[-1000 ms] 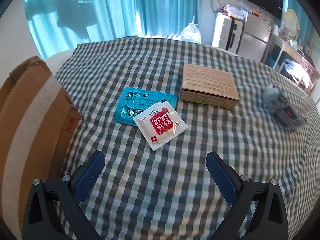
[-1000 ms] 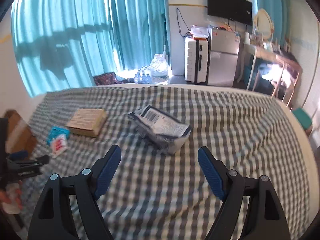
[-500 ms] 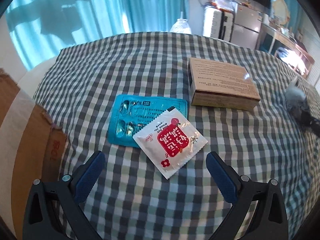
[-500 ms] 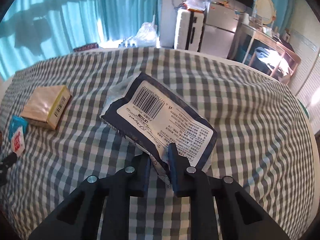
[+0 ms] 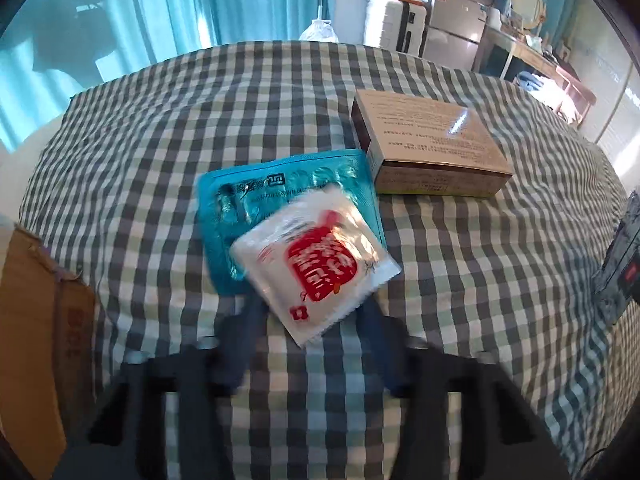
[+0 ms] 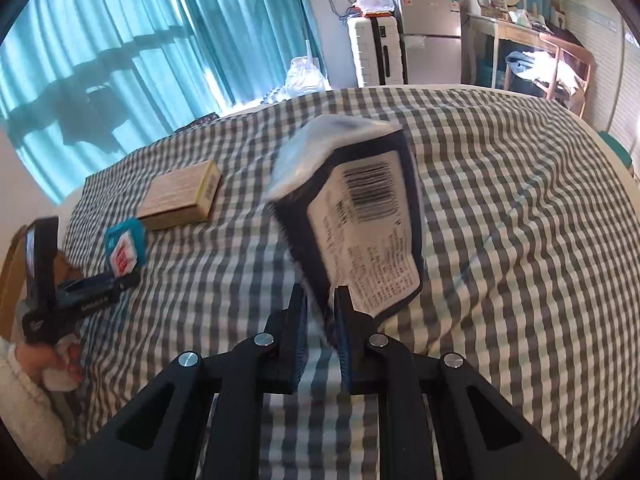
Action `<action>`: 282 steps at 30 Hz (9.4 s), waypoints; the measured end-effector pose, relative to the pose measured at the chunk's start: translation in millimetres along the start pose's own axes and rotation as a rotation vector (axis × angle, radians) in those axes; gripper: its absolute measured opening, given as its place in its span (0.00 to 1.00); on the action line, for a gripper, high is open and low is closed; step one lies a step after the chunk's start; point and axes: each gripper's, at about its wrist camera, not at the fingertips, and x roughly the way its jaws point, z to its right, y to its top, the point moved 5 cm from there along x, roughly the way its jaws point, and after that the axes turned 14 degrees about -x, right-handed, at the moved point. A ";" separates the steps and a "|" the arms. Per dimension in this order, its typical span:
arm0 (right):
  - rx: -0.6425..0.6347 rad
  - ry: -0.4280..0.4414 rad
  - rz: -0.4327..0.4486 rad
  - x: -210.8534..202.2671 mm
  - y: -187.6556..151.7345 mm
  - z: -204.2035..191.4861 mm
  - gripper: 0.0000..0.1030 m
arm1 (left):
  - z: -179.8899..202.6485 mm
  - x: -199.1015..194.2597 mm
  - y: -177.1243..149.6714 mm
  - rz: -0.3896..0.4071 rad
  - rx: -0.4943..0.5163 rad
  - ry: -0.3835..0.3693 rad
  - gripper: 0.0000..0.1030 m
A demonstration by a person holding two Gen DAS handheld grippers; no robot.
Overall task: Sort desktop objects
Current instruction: 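Grasp the red-and-white sachet with the left tool while the right tool grasps the silver-white packet, then carry the sachet and silver-white packet over the cardboard box with both tools, then open both tools to drop the sachet and packet into the box, then grasp the teal blister pack with the left tool while the right tool grasps the small brown box, then carry the blister pack and brown box over the cardboard box with both tools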
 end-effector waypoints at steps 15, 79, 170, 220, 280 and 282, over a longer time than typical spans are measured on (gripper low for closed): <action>0.028 0.018 0.065 -42.7 -7.1 -8.6 0.63 | 4.9 -77.2 -51.0 -0.028 -0.043 -0.098 0.32; -0.350 0.478 0.168 -112.2 56.3 -418.7 0.11 | -215.1 -300.8 -44.9 0.269 -0.343 0.095 0.32; -0.224 0.132 0.064 77.8 91.6 -98.8 0.89 | 20.0 2.1 21.4 0.090 -0.230 0.102 1.00; -0.083 0.215 -0.137 70.3 -12.3 -128.1 0.84 | 18.8 -59.3 -35.3 0.009 0.007 -0.140 0.10; -0.185 0.551 0.114 -123.0 98.8 -438.4 0.82 | -211.1 -335.1 -29.6 0.314 -0.256 -0.026 0.08; -0.174 0.567 0.082 -106.1 95.8 -449.8 0.83 | -223.5 -319.4 -35.2 0.281 -0.266 -0.012 0.08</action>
